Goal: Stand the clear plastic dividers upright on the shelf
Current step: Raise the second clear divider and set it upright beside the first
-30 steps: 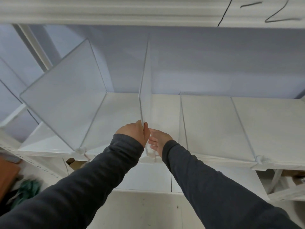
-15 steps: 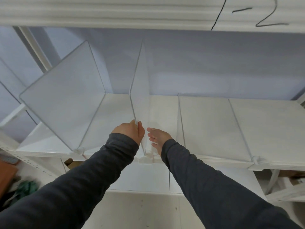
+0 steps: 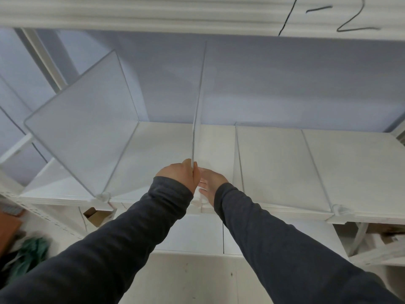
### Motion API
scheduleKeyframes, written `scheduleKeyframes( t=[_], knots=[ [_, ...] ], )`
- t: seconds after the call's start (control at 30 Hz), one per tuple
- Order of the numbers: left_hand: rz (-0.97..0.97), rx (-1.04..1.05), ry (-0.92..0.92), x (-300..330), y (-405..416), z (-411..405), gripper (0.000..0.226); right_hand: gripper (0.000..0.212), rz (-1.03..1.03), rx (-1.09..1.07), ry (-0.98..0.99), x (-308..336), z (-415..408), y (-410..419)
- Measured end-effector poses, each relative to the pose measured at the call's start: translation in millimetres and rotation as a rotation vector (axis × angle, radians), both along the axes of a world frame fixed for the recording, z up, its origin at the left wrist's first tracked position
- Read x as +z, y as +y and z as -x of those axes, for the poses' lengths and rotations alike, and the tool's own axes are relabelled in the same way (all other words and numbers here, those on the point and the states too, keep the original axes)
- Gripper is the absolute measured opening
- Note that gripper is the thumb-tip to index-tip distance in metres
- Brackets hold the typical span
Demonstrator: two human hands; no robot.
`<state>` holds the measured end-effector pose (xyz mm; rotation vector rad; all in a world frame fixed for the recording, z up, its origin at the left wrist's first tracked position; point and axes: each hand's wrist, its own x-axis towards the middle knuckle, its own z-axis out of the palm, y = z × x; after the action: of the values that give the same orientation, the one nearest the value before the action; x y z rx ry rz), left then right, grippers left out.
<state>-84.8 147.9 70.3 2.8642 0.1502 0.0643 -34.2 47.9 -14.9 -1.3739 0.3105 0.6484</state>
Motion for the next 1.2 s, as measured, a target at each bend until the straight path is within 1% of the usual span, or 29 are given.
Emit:
scheduleKeyframes(
  t=[0.33, 0.53, 0.73, 1.2],
  knots=[
    [0.006, 0.021, -0.024, -0.5, -2.6, -2.3, 0.044, 0.048, -0.017, 0.006, 0.006, 6.0, 5.0, -6.5],
    [0.013, 0.087, -0.047, -2.5, 5.8, -4.9, 0.048, 0.044, -0.004, 0.001, 0.031, 18.6, 9.2, -8.2],
    [0.024, 0.117, -0.027, -4.1, 7.6, -7.1, 0.050, 0.041, -0.016, 0.003, 0.050, 20.6, 7.9, -5.0],
    [0.008, 0.082, -0.031, -0.7, 4.5, -13.7, 0.051, 0.044, -0.068, 0.030, 0.024, 13.5, 3.2, -5.4]
  ],
)
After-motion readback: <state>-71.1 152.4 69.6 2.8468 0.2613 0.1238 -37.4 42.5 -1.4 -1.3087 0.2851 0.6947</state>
